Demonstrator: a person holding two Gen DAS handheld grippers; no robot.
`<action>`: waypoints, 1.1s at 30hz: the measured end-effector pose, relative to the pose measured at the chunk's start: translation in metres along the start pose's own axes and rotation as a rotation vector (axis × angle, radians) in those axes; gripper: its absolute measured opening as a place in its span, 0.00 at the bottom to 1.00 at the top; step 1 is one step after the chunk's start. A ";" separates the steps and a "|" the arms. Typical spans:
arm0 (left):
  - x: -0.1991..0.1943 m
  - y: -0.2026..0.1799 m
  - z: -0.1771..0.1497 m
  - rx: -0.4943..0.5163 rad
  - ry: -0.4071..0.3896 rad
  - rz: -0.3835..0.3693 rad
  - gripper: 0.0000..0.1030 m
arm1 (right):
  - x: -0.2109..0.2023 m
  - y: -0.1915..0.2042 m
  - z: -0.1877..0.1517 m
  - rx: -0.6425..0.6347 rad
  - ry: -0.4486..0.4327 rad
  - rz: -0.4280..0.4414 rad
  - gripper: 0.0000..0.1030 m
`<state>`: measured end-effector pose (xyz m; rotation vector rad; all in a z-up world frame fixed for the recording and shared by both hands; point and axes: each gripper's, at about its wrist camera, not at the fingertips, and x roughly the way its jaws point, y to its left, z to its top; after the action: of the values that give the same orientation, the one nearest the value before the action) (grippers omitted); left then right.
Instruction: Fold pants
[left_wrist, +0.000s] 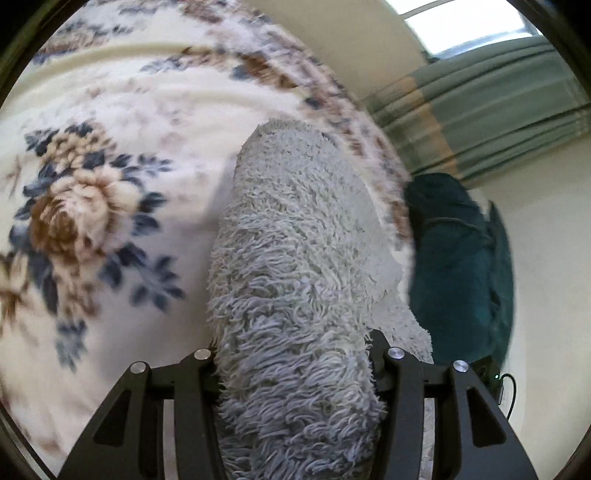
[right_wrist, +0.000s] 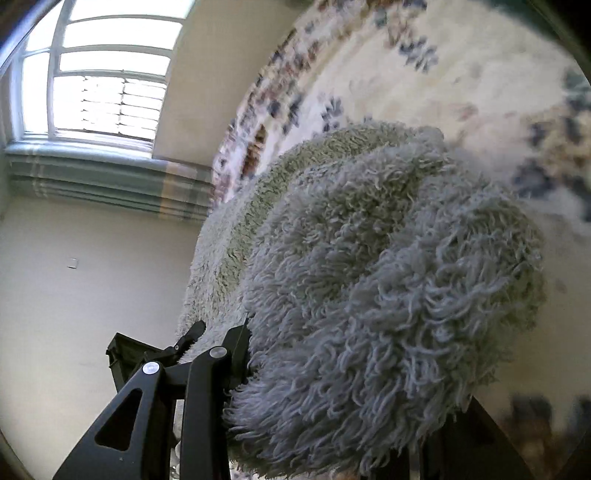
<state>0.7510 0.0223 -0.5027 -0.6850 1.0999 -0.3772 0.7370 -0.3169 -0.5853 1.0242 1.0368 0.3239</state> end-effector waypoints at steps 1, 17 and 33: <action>0.009 0.016 0.003 -0.015 0.029 0.024 0.46 | 0.017 -0.006 0.000 0.010 0.022 -0.014 0.35; -0.058 -0.019 -0.057 0.214 0.012 0.476 0.77 | -0.017 0.040 -0.059 -0.229 -0.005 -0.659 0.90; -0.226 -0.186 -0.141 0.453 -0.196 0.659 0.90 | -0.276 0.247 -0.200 -0.485 -0.314 -0.756 1.00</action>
<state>0.5378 -0.0249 -0.2626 0.0580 0.9459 0.0168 0.4854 -0.2599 -0.2535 0.1943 0.9221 -0.2002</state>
